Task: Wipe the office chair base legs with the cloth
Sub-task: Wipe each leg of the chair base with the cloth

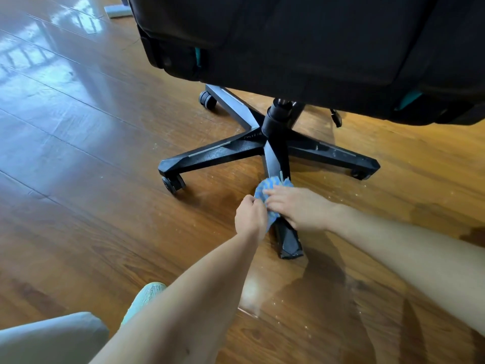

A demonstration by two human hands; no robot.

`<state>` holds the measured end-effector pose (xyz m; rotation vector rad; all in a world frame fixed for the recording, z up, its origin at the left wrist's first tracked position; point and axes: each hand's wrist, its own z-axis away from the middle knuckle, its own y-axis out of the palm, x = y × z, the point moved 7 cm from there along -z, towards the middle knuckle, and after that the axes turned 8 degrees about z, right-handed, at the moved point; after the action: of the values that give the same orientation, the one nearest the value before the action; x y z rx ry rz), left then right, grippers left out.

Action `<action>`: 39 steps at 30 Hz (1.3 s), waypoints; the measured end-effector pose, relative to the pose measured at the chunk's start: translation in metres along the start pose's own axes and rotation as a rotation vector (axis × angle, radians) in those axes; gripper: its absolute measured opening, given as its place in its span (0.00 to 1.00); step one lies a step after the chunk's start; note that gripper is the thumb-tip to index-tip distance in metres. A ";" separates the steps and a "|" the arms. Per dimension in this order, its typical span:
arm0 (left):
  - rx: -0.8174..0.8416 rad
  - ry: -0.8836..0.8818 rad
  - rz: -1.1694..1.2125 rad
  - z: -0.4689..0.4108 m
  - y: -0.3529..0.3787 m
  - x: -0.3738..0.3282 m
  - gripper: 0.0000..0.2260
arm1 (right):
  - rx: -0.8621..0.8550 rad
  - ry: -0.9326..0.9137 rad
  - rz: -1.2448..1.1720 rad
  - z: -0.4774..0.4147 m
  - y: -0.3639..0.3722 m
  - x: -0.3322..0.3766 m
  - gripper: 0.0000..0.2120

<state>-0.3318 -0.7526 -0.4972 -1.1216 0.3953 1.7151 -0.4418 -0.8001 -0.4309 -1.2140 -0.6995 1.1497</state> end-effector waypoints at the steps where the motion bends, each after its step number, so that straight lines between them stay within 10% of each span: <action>1: -0.013 -0.002 -0.003 0.003 0.001 0.002 0.10 | -0.026 0.048 0.010 -0.012 -0.005 -0.013 0.18; 7: -0.056 0.019 0.018 0.002 -0.005 -0.003 0.09 | -0.081 0.304 -0.059 -0.034 -0.013 -0.027 0.22; 16: -0.067 0.025 0.052 0.006 -0.005 -0.018 0.08 | -0.041 -0.144 -0.073 0.055 0.012 0.047 0.28; 24: -0.080 0.104 0.004 0.010 -0.001 -0.020 0.07 | -0.187 0.397 -0.293 0.003 -0.003 -0.022 0.35; 33: -0.074 0.156 -0.062 0.015 0.006 -0.027 0.07 | -0.105 -0.018 -0.132 0.089 0.023 0.063 0.24; 39: 0.042 0.111 -0.094 0.023 0.010 -0.018 0.09 | -0.164 0.355 -0.318 0.023 -0.005 -0.017 0.43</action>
<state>-0.3503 -0.7513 -0.4727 -1.1899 0.4385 1.5606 -0.4663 -0.8080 -0.4172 -1.3447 -0.6922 0.6029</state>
